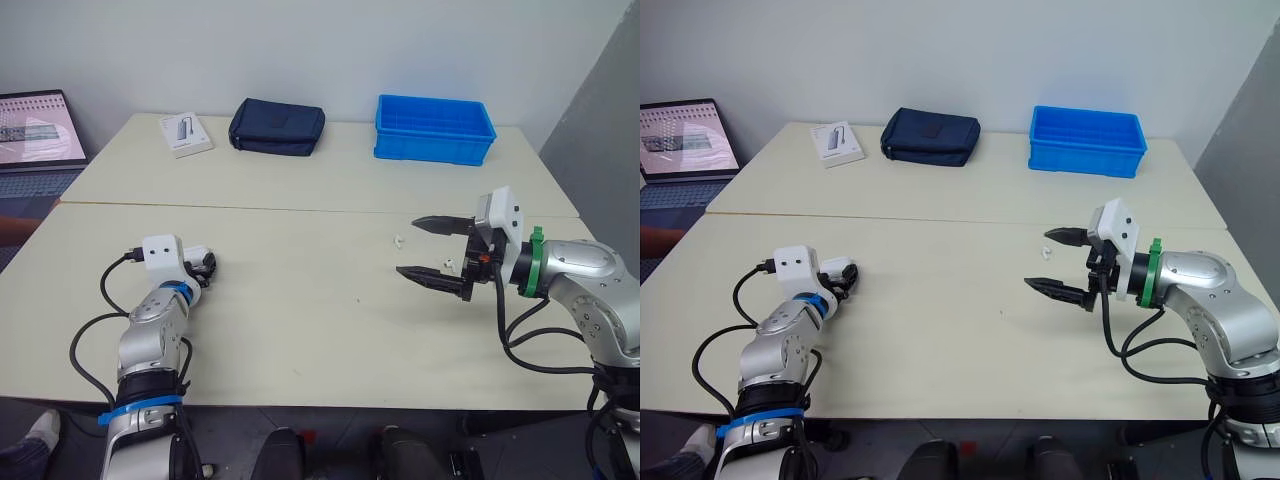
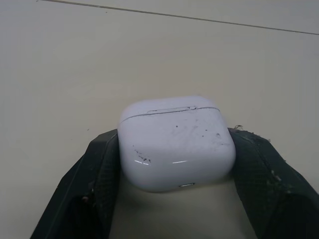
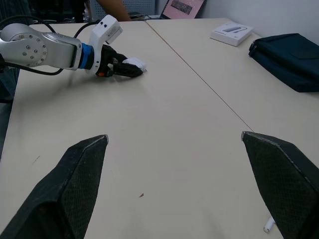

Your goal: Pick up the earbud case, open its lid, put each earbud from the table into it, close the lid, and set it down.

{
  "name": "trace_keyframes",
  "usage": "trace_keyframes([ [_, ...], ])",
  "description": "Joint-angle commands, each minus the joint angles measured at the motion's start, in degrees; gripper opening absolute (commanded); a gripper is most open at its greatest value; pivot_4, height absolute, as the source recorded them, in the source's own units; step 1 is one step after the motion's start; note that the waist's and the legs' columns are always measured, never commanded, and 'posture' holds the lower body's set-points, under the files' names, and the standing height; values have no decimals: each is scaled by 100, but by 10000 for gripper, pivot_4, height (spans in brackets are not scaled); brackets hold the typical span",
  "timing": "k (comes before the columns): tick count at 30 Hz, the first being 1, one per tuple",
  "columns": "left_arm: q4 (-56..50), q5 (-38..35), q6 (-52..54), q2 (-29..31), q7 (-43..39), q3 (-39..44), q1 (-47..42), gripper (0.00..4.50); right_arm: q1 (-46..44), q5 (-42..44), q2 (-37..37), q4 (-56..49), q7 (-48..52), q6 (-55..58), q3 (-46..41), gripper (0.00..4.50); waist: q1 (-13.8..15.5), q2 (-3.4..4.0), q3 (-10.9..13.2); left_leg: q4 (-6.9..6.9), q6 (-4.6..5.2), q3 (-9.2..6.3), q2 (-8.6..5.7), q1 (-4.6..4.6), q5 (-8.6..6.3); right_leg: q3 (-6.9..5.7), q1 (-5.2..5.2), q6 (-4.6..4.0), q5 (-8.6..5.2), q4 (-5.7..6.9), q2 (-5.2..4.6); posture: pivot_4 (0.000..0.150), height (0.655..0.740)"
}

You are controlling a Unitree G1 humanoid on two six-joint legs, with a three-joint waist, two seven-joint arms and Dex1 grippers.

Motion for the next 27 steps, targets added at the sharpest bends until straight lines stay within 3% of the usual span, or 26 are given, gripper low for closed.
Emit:
trace_keyframes([
  [1, -72, -54, 391, -92, -140, -167, 316, 28690, -27, 79, -39, -145, 9, -83, -186, 45000, -9, 0, 0, 0, 0, 1, 0, 0, 0, 1, 0, 0, 0, -1, 0, 1500, 7400],
  [6, -954, -298, 627, 82, -830, -347, 906, 28633, 54, 55, -101, -265, -75, -37, -239, 45000, -36, 0, 0, -9, -1, 7, 2, 0, -1, 5, -2, 1, -1, -12, 0, 1500, 7400],
  [14, -2849, -857, -119, 855, -3503, -1443, 1972, 28555, 749, 462, -544, -816, -580, 1122, -803, 45000, 37, -1, 1, -19, -5, 8, -3, -11, -5, 0, -8, -14, -16, -28, -12, 1500, 7400],
  [23, -2732, -436, -1955, 768, -4656, -2378, 1494, 28548, 1390, 1736, -120, -1699, -1434, 2334, -1181, 45000, -29, -10, 6, -17, -4, 3, 9, -10, -4, 2, -11, -43, -26, -25, 2, 1500, 7400],
  [27, -2549, -321, -2736, 670, -4977, -2613, 1273, 28548, 1509, 2332, 121, -1797, -1749, 2726, -1089, 45000, -41, -10, 6, -17, -2, 9, 8, -13, -6, 7, -11, -14, -11, -31, 2, 1500, 7400],
])
